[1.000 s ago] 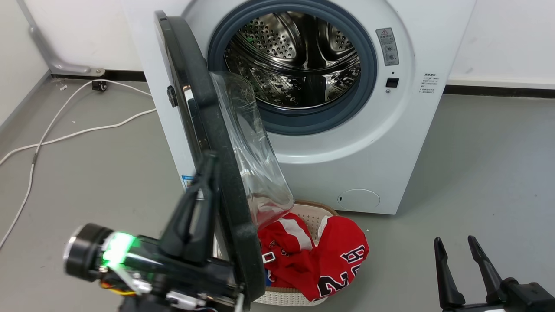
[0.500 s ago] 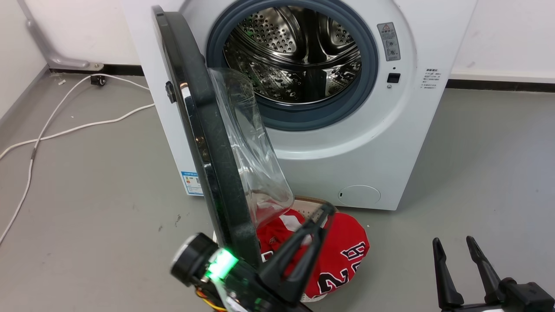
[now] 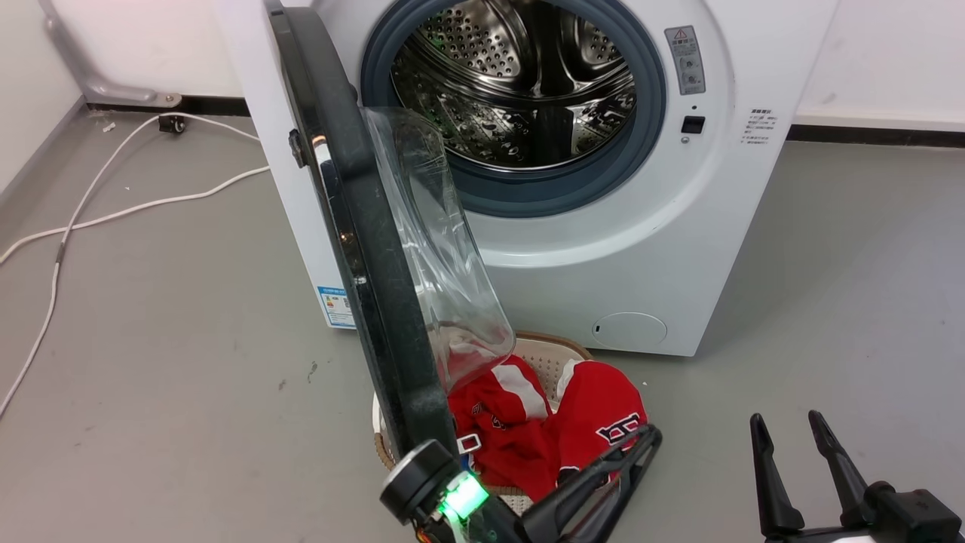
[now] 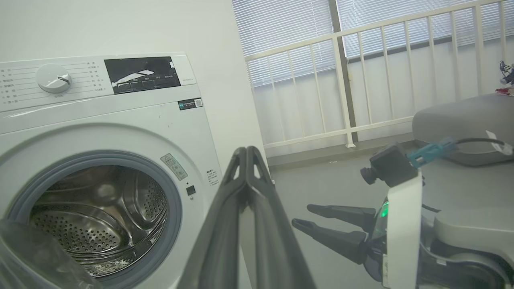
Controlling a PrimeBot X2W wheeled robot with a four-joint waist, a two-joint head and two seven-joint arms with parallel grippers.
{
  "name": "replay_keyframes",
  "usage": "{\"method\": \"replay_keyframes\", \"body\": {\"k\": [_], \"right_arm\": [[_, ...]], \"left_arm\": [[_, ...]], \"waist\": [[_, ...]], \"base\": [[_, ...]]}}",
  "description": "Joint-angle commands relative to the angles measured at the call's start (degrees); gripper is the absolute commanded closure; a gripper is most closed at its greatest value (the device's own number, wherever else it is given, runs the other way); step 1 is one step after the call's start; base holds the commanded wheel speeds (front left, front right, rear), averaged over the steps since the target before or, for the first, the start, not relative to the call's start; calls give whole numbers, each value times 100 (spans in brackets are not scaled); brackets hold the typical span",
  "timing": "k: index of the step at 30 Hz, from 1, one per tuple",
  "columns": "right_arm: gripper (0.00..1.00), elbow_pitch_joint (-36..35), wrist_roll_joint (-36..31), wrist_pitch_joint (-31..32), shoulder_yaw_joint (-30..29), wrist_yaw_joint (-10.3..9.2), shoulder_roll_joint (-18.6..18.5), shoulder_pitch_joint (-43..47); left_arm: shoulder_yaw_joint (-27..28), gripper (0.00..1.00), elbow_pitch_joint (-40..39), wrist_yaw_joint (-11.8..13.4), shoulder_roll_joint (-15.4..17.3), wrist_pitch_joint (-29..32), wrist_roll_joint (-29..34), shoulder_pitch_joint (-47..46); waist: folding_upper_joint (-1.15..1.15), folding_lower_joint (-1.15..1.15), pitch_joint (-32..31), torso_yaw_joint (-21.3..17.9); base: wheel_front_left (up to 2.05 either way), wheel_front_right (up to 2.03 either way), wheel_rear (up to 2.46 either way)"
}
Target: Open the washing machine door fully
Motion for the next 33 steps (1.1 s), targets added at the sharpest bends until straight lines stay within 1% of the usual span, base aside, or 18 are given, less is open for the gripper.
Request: {"method": "replay_keyframes", "body": {"k": [1,12,17,26,33], "right_arm": [[0,13,-17,-12,-4,-3,17,-77],[0,68,-41,-12,2,-3,17,-111],[0,88,-38,-12,4,-3,18,-127],[0,116,-55,-12,-13,-3,18,-202],[0,149,-62,-12,13,-3,18,-218]], "left_arm": [[-57,100,80,-6,10,-13,-34,-11],[-186,100,617,31,54,-13,-143,53],[-161,100,878,102,80,-13,-205,82],[62,100,1205,260,187,-13,-386,61],[357,100,1426,412,275,-13,-533,-35]], "waist": [[0,0,20,20],[0,0,127,116],[0,0,189,134],[0,0,295,196],[0,0,350,256]], "base": [[0,0,0],[0,0,0],[0,0,0],[0,0,0],[0,0,0]]}}
